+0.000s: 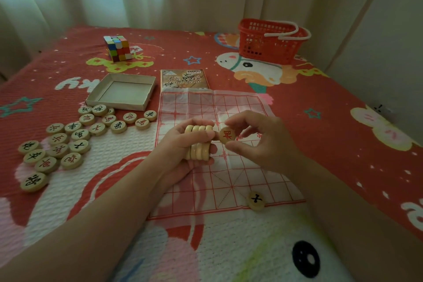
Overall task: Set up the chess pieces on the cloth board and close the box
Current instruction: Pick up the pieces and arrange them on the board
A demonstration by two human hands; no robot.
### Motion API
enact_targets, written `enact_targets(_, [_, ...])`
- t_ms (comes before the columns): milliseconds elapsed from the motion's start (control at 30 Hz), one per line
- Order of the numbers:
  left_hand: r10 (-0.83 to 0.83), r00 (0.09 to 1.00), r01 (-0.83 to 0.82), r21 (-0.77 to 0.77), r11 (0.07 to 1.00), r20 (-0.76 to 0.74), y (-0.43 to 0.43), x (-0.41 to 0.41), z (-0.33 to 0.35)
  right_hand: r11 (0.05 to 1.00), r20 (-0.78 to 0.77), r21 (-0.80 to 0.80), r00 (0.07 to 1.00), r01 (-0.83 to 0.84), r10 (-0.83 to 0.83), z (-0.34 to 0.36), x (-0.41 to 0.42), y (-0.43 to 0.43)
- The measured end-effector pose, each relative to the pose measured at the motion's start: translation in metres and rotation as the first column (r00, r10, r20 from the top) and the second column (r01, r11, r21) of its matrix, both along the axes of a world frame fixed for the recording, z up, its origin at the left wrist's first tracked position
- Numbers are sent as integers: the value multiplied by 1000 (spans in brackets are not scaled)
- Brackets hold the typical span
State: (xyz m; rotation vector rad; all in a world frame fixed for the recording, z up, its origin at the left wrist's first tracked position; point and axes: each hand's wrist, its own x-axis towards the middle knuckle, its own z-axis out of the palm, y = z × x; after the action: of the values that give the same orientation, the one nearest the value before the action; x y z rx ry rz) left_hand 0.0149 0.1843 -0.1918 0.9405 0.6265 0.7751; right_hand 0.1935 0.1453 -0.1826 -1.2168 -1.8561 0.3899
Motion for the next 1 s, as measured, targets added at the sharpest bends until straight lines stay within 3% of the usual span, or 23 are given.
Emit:
enact_targets(133, [45, 997, -40, -68, 997, 59, 2, 0, 1, 997, -33, -47, 998, 54, -56, 7, 12, 0])
enact_targets(367, [71, 986, -37, -218, 975, 153, 7, 0, 1, 985, 21, -148, 996, -83, 87, 8, 10, -14])
enact_targets(567, [32, 996, -18, -151, 988, 88, 4, 0, -4, 983, 74, -163, 993, -81, 94, 2, 13, -19])
enact_targets(1000, [127, 988, -116, -119, 986, 86, 37, 24, 10, 967, 105, -212, 987, 140, -120, 15, 29, 47])
